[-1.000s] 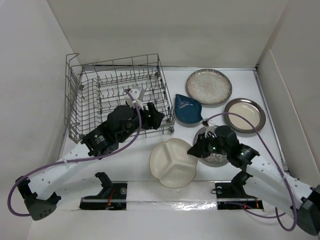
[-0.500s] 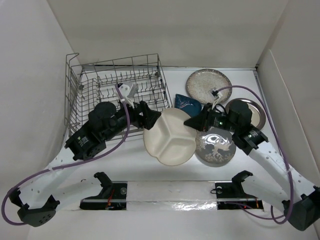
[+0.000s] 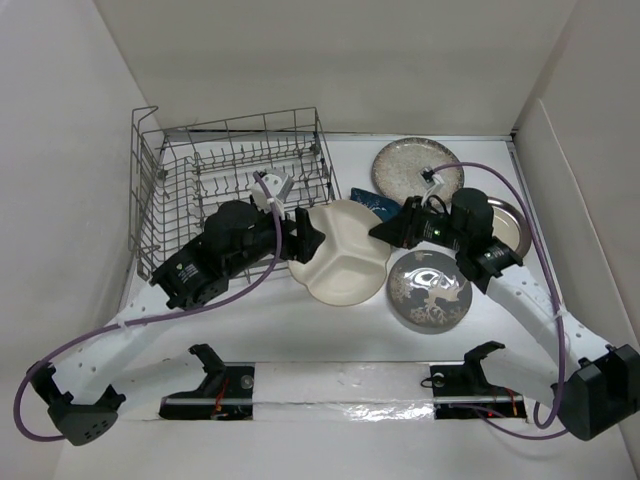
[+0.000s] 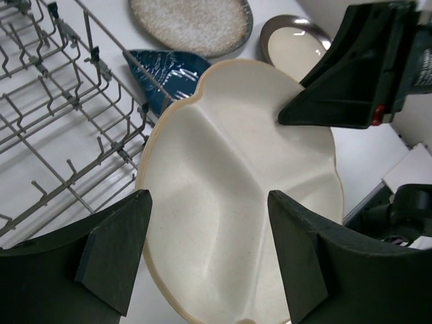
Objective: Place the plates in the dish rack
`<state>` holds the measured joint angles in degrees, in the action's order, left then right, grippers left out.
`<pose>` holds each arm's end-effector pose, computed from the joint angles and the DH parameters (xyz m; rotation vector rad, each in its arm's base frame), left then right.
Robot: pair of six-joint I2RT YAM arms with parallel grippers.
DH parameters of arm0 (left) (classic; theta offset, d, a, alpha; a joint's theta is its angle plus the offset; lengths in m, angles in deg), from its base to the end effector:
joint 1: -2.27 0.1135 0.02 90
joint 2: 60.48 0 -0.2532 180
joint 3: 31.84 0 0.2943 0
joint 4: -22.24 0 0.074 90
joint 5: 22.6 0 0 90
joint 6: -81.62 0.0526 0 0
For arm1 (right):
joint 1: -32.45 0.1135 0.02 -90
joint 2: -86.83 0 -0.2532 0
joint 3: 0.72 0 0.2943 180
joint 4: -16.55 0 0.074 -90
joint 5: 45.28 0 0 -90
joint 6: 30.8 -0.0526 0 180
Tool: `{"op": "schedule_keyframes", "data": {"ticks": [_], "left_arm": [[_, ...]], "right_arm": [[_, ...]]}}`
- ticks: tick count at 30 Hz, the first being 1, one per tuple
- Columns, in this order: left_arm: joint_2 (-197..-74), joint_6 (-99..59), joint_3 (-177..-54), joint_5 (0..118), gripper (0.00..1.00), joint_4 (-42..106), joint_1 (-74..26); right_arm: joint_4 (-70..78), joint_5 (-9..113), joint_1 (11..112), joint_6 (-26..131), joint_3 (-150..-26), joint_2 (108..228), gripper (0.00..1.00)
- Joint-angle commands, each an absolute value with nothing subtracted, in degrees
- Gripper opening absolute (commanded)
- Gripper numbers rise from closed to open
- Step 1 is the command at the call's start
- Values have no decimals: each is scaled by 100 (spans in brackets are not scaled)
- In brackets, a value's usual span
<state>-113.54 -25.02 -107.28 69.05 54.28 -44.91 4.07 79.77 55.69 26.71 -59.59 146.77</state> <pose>0.1811 -0.1932 0.4067 0.4545 1.7480 -0.7838 0.2649 0.1466 0.2997 -0.3154 1.9171 1.2204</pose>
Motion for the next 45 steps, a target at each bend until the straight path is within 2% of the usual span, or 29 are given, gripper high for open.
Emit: {"op": "schedule_keyframes", "data": {"ticks": [1,12,17,18,20,23,24,30,31,34,35,41,45], "left_arm": [[-11357,-2411,-10644,7188,68,5395,-4388],[-11585,-2271,-10618,7593,65,5501,-4185],[-11690,-2183,-10434,6908,57,5220,-4185],[-11717,-2191,-10407,6881,45,5185,-4185],[-11787,-2200,-10328,6767,38,5027,-4185],[-11805,-2209,-10284,6494,13,4825,-4185],[-11796,-2218,-10267,6459,0,4763,-4185],[-11612,-2183,-10363,6502,0,4517,-4124],[-11559,-2200,-10389,6555,0,4482,-4072],[-11427,-2227,-10521,6975,0,4377,-4019],[-11410,-2244,-10574,7064,0,4359,-4018],[-11506,-2288,-11197,7908,0,4314,-4018],[-11620,-2227,-11584,8225,0,4358,-4018]], "right_arm": [[2007,8558,5504,2044,-6601,14545,0],[2289,8814,5205,1894,-6478,14563,0],[2587,8954,5205,1684,-6390,14606,0],[2666,8972,5205,1657,-6390,14650,0],[2798,9042,5205,1526,-6311,14703,0],[3079,9104,5205,1368,-6188,14852,0],[3175,9112,5205,1332,-6161,14896,0],[3124,9016,5205,1393,-6082,15151,0],[3080,8946,5205,1419,-6100,15177,2],[3001,8919,5266,1490,-6187,15301,16],[3001,8850,5336,1507,-6222,15327,26],[2904,8691,5389,1560,-6468,15503,60],[2790,8603,5389,1648,-6548,15415,67]]}}
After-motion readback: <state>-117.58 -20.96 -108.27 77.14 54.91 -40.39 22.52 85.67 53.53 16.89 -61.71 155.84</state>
